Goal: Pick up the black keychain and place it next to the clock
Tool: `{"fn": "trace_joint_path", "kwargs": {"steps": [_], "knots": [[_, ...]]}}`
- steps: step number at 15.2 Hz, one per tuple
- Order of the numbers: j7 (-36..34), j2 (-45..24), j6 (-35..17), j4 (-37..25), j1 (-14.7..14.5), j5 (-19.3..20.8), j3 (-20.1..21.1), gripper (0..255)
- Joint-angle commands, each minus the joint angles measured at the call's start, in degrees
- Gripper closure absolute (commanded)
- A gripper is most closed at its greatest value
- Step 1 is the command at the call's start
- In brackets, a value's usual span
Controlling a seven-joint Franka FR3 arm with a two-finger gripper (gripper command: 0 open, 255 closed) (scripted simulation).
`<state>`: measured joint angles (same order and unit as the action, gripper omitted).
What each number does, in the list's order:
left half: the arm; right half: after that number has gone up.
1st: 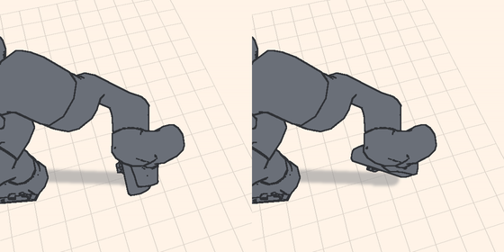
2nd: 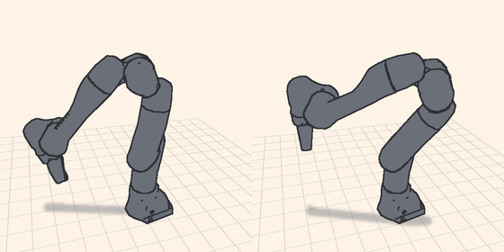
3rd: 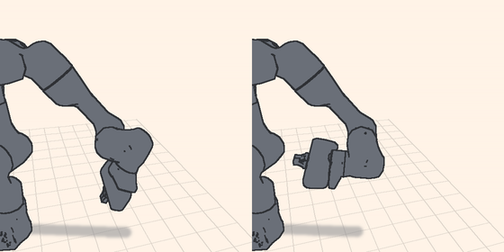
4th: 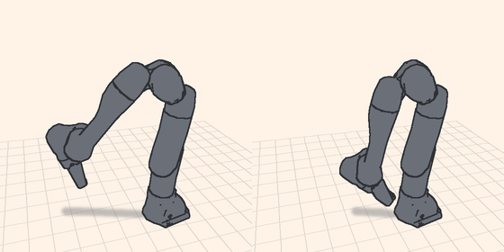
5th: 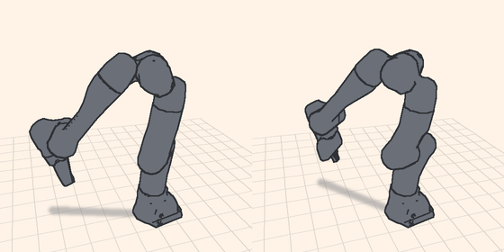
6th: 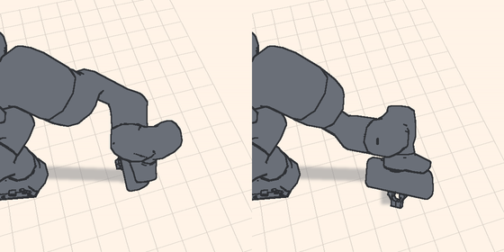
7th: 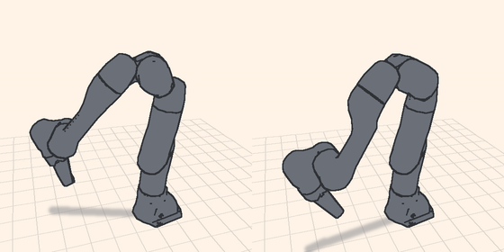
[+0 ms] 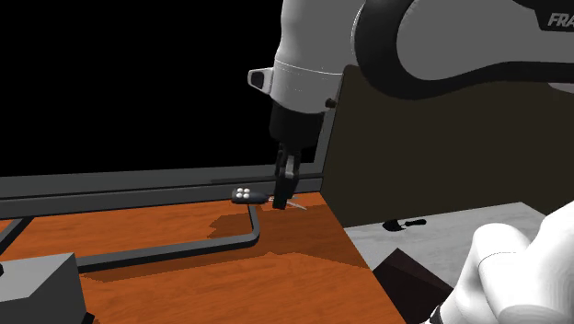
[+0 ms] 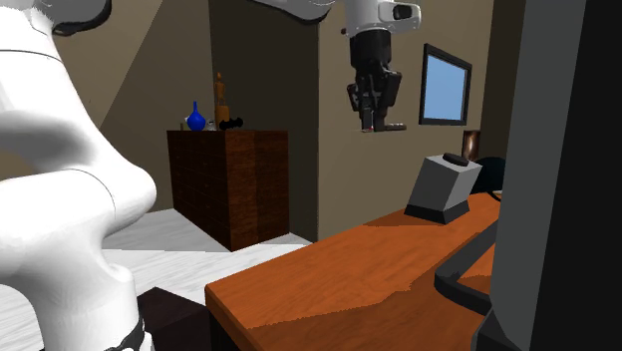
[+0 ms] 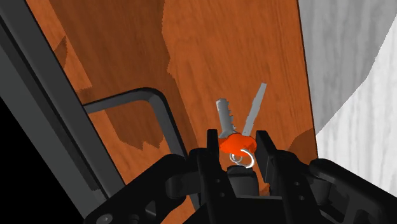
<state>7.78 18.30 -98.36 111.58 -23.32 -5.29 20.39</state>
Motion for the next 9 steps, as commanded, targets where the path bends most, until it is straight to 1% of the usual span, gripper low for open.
{"fn": "trace_joint_path", "kwargs": {"steps": [1,5,9], "knots": [[-1.99,-5.33,-0.16,-5.03,0.2,1.49,1.6,255],[-6.23,-15.48,0.77,-15.37,-0.44,5.44,4.41,255],[-10.42,-26.66,3.5,-28.03,-2.78,10.66,6.38,255]]}}
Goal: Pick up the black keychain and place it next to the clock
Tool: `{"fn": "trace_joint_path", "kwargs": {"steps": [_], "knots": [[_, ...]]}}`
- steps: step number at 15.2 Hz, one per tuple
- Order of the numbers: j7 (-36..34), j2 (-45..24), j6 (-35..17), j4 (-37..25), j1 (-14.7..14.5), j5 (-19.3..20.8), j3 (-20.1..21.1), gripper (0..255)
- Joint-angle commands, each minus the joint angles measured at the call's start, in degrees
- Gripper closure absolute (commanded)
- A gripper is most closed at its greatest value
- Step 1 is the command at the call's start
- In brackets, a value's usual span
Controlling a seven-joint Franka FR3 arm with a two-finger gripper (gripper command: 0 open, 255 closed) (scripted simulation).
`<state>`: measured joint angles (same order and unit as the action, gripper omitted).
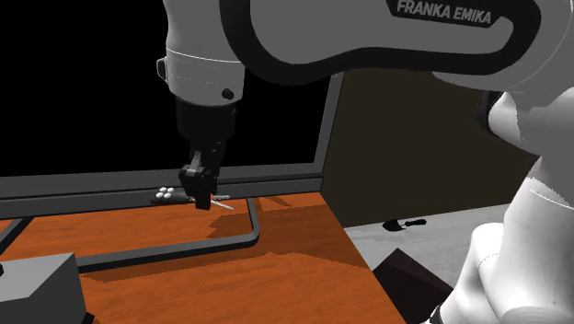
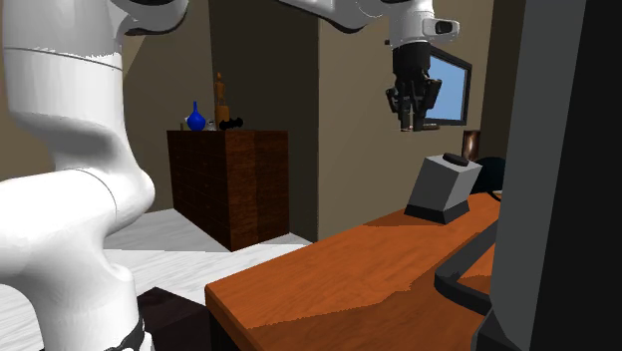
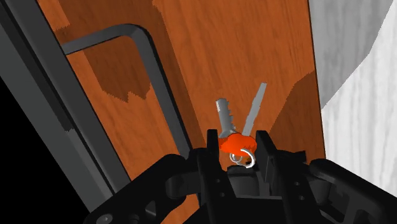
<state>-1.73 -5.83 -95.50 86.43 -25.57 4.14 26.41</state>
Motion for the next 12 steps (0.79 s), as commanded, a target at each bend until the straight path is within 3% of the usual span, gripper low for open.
{"fn": "trace_joint_path", "kwargs": {"steps": [1,4,7,8,12], "knots": [[-1.84,-5.54,1.69,-6.58,-1.51,2.68,0.63,255],[-4.1,-15.37,6.0,-19.75,-5.47,7.27,0.91,255],[-4.71,-28.55,13.91,-40.51,-12.47,12.5,-0.28,255],[-4.49,-30.64,15.4,-44.21,-13.79,13.09,-0.79,255],[-5.15,-26.91,9.5,-34.35,-11.08,11.71,-0.22,255]]}}
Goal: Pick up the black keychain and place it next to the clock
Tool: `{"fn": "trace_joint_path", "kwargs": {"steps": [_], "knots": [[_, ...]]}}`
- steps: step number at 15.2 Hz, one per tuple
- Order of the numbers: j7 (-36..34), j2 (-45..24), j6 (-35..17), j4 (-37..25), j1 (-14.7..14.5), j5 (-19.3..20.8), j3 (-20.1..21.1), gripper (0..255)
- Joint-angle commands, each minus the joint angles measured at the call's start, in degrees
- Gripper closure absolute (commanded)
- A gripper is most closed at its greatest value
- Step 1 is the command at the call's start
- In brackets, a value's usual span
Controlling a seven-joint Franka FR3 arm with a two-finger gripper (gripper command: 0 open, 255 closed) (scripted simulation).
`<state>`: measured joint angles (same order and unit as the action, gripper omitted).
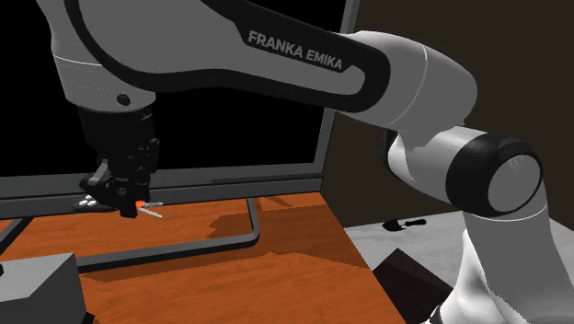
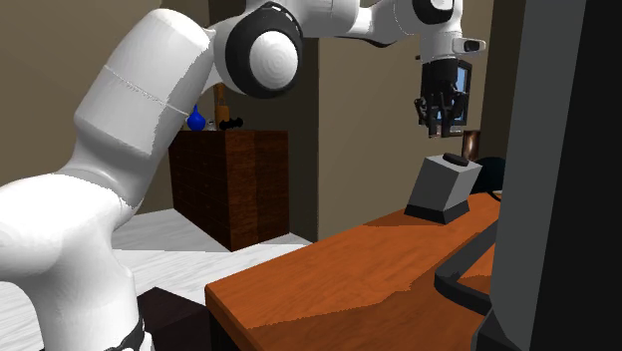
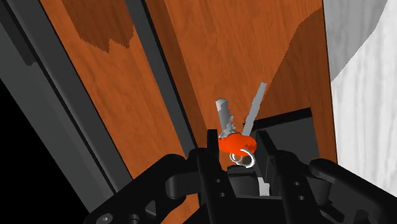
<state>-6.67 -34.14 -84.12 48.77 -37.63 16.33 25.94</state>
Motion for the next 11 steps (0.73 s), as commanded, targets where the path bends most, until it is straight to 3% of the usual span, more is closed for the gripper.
{"fn": "trace_joint_path", "kwargs": {"steps": [1,11], "knots": [[-0.31,2.03,-3.1,5.19,1.46,-0.71,0.34,255],[-1.06,5.49,-13.12,18.84,4.49,-1.93,0.71,255]]}}
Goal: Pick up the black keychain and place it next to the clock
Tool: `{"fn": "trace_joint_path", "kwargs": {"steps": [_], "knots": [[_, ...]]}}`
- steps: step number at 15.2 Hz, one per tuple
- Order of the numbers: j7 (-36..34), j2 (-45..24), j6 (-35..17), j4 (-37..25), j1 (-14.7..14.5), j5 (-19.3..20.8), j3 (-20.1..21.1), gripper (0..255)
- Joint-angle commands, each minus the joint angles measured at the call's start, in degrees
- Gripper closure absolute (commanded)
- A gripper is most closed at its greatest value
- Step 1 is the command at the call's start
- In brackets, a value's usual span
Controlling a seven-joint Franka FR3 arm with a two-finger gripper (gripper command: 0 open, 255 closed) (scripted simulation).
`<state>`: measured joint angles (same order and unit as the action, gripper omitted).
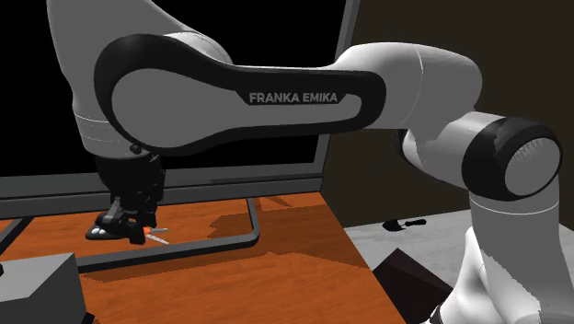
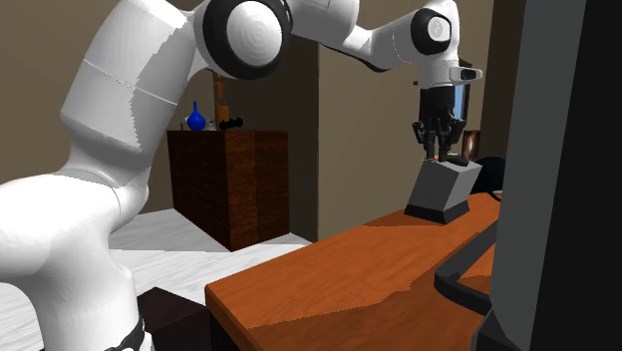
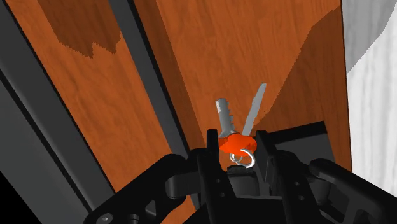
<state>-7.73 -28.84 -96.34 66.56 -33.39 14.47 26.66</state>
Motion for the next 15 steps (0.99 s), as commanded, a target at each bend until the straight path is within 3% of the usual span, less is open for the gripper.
{"fn": "trace_joint_path", "kwargs": {"steps": [1,15], "knots": [[-0.07,0.35,-1.77,2.09,0.44,-0.11,0.0,255],[-1.1,0.63,-12.68,13.48,1.99,0.19,-0.31,255]]}}
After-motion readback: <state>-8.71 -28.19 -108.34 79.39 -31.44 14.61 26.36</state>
